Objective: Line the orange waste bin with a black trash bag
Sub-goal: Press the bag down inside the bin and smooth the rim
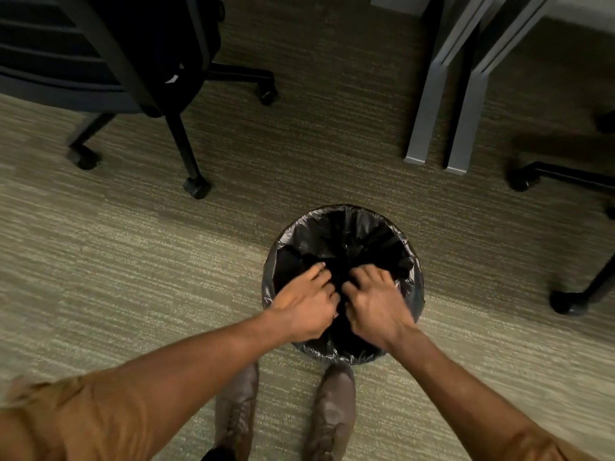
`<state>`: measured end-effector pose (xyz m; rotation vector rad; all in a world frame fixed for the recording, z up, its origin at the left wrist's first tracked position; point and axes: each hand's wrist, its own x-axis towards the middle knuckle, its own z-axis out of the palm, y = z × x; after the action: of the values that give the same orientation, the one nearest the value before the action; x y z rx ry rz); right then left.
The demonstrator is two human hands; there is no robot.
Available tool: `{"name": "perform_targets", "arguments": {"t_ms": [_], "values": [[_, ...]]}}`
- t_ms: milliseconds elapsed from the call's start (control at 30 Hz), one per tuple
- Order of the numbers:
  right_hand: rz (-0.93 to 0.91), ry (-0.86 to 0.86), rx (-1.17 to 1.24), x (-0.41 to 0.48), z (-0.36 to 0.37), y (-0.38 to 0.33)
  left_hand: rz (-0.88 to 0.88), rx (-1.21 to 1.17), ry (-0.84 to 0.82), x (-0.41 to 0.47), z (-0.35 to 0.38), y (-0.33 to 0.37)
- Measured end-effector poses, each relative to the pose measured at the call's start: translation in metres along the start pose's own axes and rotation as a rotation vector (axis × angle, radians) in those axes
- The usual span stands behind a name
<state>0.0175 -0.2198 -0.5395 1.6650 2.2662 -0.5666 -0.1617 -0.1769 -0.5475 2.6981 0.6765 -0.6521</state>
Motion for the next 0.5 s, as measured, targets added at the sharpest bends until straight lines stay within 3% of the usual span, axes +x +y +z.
{"name": "perform_targets", "arguments": {"t_ms": [133,267,400,500], "values": [[-0.049,-0.431,-0.287,0.017,0.023,-0.007,-0.077,0.128,-0.464,0.015,0.01,0.005],[0.02,-0.645,-0.497,0.033,0.042,0.009,-0.195,0.253,-0.797,0.025,0.016,-0.006],[0.022,-0.693,-0.513,0.034,0.045,0.02,-0.212,0.241,-0.836,0.023,0.013,-0.014],[-0.035,-0.498,-0.431,0.029,0.037,0.015,-0.155,0.21,-0.592,0.022,0.005,-0.012]]}}
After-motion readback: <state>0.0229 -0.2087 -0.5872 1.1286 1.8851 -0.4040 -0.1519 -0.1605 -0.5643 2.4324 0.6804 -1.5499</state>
